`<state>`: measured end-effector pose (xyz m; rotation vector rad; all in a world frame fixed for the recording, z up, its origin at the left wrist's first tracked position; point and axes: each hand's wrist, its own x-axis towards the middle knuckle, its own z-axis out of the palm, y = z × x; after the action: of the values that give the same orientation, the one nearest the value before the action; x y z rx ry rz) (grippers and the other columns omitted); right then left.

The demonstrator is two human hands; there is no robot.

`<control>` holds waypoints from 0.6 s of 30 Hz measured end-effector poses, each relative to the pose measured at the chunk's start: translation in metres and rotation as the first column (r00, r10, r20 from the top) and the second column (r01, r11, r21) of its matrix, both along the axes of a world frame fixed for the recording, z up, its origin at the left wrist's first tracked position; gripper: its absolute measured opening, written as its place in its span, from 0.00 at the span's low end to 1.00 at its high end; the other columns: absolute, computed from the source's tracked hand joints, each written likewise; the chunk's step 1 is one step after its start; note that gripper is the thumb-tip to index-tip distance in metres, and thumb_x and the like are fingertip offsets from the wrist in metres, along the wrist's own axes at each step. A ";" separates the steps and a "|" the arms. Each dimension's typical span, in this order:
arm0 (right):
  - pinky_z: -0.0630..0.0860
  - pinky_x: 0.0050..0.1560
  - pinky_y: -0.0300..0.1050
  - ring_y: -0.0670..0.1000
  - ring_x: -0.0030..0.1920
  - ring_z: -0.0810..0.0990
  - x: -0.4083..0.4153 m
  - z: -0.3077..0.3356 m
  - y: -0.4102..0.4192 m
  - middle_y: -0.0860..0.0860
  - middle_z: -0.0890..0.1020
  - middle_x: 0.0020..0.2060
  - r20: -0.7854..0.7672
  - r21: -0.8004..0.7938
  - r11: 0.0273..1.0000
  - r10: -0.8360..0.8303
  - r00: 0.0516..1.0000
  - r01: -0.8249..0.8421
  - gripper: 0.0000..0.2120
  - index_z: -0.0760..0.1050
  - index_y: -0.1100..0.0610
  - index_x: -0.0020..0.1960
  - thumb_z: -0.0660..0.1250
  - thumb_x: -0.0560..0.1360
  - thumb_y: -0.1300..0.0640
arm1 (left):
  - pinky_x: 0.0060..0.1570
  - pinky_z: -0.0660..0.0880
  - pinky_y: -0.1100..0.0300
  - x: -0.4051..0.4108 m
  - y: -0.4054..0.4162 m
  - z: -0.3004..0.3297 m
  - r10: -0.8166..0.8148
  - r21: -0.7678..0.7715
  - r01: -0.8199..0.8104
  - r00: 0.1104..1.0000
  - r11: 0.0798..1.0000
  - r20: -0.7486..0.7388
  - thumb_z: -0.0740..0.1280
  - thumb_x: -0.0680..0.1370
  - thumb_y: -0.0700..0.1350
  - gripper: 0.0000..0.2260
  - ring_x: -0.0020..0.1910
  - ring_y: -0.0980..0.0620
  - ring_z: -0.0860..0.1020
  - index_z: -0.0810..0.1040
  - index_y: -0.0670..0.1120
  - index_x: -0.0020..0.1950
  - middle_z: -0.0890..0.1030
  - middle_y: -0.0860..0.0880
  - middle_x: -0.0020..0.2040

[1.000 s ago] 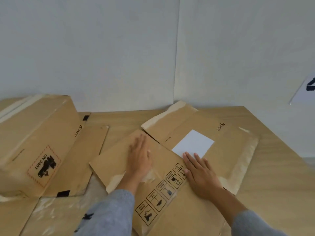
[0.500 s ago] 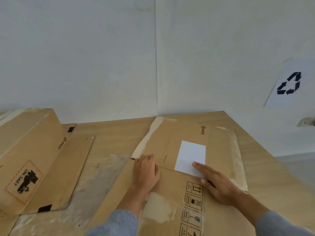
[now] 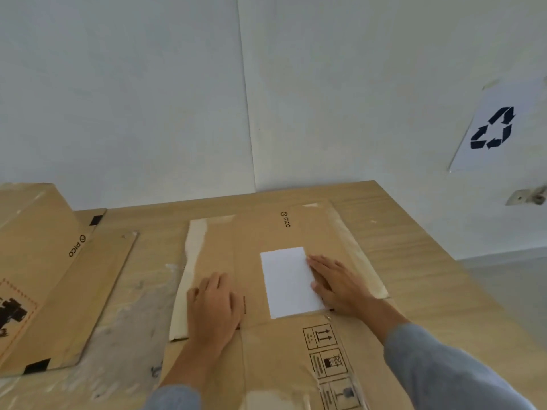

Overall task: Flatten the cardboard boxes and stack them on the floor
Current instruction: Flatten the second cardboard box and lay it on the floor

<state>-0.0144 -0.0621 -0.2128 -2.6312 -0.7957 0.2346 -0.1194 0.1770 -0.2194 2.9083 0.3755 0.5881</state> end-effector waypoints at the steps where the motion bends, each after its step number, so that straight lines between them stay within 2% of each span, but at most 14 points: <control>1: 0.49 0.76 0.48 0.50 0.76 0.53 0.009 0.002 0.005 0.51 0.57 0.76 -0.007 0.036 0.999 -0.019 1.000 0.019 0.31 0.53 0.55 0.75 0.48 0.76 0.43 | 0.42 0.71 0.52 0.000 0.003 -0.004 0.037 -0.030 -0.037 0.999 0.999 -0.014 0.52 0.71 0.49 0.14 0.41 0.44 0.77 0.75 0.45 0.43 0.78 0.47 0.41; 2: 0.49 0.76 0.49 0.51 0.76 0.53 0.020 0.004 0.010 0.51 0.57 0.76 0.003 0.059 0.997 -0.058 0.998 0.057 0.28 0.53 0.56 0.76 0.50 0.78 0.46 | 0.50 0.73 0.50 0.002 0.005 -0.007 0.060 -0.046 -0.063 0.996 0.997 -0.059 0.51 0.72 0.51 0.19 0.49 0.44 0.78 0.76 0.43 0.50 0.79 0.45 0.50; 3: 0.48 0.76 0.50 0.51 0.76 0.52 0.028 0.003 0.013 0.51 0.57 0.76 0.022 0.057 0.993 -0.103 0.994 0.101 0.26 0.53 0.56 0.76 0.50 0.80 0.49 | 0.60 0.70 0.48 0.003 0.006 -0.010 0.054 -0.062 -0.061 0.992 0.996 -0.112 0.48 0.72 0.52 0.25 0.60 0.44 0.75 0.74 0.42 0.59 0.77 0.44 0.60; 4: 0.47 0.75 0.51 0.51 0.77 0.50 0.036 0.002 0.016 0.50 0.56 0.76 0.042 0.036 0.989 -0.147 0.988 0.145 0.25 0.53 0.56 0.76 0.50 0.80 0.51 | 0.69 0.62 0.48 0.004 0.007 -0.015 0.033 -0.083 -0.045 0.989 0.996 -0.146 0.43 0.72 0.54 0.31 0.69 0.47 0.68 0.69 0.43 0.68 0.71 0.46 0.69; 6: 0.45 0.75 0.51 0.51 0.77 0.48 0.045 -0.005 0.019 0.48 0.54 0.77 0.088 0.003 0.975 -0.222 0.971 0.223 0.26 0.51 0.54 0.76 0.49 0.80 0.50 | 0.75 0.48 0.51 0.009 0.009 -0.021 -0.009 -0.122 -0.017 0.977 0.992 -0.212 0.35 0.70 0.56 0.36 0.77 0.53 0.52 0.54 0.48 0.76 0.55 0.52 0.78; 8: 0.45 0.75 0.51 0.52 0.77 0.48 0.052 -0.012 0.022 0.48 0.53 0.77 0.131 -0.053 0.967 -0.241 0.962 0.250 0.27 0.49 0.53 0.76 0.49 0.79 0.48 | 0.75 0.44 0.52 0.013 0.011 -0.022 -0.003 -0.124 -0.025 0.975 0.992 -0.224 0.31 0.68 0.57 0.37 0.77 0.55 0.46 0.47 0.50 0.77 0.48 0.54 0.78; 10: 0.45 0.75 0.52 0.52 0.77 0.47 0.052 -0.014 0.023 0.49 0.52 0.77 0.094 -0.087 0.971 -0.217 0.972 0.225 0.27 0.48 0.53 0.76 0.48 0.79 0.48 | 0.75 0.43 0.52 0.009 0.010 -0.020 0.009 -0.090 -0.033 0.967 0.995 -0.255 0.29 0.68 0.57 0.37 0.77 0.55 0.44 0.45 0.50 0.77 0.46 0.54 0.78; 15: 0.43 0.76 0.53 0.52 0.77 0.44 0.030 -0.001 0.012 0.50 0.48 0.77 -0.029 -0.090 0.973 -0.217 0.976 0.214 0.29 0.45 0.55 0.76 0.49 0.80 0.48 | 0.75 0.45 0.51 0.009 0.008 -0.018 0.032 -0.091 -0.056 0.969 0.994 -0.244 0.30 0.68 0.57 0.37 0.77 0.55 0.46 0.46 0.49 0.77 0.49 0.54 0.78; 18: 0.41 0.76 0.51 0.50 0.77 0.42 -0.011 -0.011 -0.011 0.49 0.46 0.77 0.021 -0.088 0.952 -0.292 0.956 0.292 0.29 0.42 0.54 0.76 0.46 0.80 0.45 | 0.75 0.46 0.51 0.009 0.007 -0.018 0.022 -0.089 -0.044 0.972 0.995 -0.235 0.31 0.68 0.57 0.37 0.77 0.54 0.48 0.49 0.49 0.77 0.51 0.53 0.78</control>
<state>-0.0257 -0.0733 -0.2240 -2.7926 -0.3958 0.1822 -0.1099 0.1842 -0.2374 2.8908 0.4679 0.2230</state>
